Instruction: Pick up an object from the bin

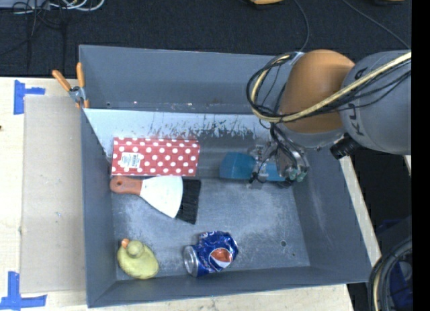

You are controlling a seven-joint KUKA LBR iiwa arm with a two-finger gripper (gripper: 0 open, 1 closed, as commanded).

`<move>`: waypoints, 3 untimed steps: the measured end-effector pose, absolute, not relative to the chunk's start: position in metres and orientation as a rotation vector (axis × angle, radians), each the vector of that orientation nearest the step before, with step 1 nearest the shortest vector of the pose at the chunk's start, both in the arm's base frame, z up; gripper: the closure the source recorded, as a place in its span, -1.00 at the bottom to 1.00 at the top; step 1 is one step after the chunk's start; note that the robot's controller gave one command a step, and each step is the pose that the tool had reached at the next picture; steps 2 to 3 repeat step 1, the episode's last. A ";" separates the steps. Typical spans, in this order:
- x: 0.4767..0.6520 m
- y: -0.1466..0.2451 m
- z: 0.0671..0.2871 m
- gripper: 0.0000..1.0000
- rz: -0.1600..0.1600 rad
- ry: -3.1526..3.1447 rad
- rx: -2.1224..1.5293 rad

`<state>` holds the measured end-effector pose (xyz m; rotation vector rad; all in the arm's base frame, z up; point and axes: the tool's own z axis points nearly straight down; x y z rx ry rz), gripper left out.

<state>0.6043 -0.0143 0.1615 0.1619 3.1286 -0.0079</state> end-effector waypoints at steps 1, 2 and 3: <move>0.606 -0.012 0.202 1.00 -0.010 3.151 0.141; 0.606 -0.012 0.202 1.00 -0.010 3.151 0.141; 0.606 -0.012 0.202 1.00 -0.010 3.151 0.141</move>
Offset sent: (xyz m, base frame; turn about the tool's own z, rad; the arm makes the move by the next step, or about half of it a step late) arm -0.0069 -0.0135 0.1999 -0.0200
